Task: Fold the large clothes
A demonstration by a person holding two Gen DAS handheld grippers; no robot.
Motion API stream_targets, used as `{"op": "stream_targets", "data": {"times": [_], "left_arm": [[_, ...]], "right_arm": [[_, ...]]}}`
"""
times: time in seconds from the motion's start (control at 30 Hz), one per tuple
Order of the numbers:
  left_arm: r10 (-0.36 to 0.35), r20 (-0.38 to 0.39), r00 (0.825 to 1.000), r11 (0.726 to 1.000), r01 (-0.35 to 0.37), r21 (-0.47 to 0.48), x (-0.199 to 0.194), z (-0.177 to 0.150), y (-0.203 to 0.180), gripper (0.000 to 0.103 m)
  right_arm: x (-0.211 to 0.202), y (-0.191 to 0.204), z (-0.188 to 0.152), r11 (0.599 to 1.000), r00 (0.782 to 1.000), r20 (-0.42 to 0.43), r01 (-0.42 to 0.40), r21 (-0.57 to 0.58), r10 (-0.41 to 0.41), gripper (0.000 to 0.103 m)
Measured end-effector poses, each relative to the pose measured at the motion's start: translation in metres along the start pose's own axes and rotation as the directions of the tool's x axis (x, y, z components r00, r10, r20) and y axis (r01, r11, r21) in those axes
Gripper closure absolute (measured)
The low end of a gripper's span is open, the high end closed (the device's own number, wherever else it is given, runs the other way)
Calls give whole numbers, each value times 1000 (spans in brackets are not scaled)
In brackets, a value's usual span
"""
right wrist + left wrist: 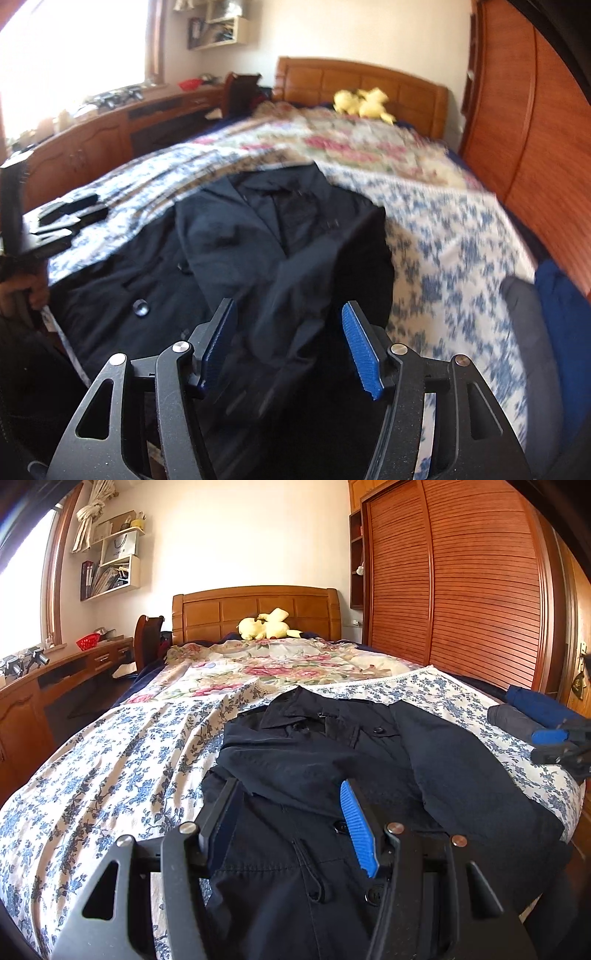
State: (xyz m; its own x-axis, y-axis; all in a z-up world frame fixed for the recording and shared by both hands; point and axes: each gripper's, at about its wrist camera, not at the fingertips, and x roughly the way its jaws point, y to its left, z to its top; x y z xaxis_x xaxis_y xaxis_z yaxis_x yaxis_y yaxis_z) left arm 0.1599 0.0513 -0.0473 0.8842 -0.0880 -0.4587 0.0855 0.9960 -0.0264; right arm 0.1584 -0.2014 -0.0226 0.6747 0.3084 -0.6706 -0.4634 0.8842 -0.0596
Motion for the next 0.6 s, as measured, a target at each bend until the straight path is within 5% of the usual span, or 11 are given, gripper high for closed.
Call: {"op": "stream_targets", "data": {"times": [0.6], "left_arm": [[-55,-46,997,998,57,36,-13,-24,-21,49]], "right_arm": [[33,-1,-79,981,973,-186,-105,165,136,46]]}}
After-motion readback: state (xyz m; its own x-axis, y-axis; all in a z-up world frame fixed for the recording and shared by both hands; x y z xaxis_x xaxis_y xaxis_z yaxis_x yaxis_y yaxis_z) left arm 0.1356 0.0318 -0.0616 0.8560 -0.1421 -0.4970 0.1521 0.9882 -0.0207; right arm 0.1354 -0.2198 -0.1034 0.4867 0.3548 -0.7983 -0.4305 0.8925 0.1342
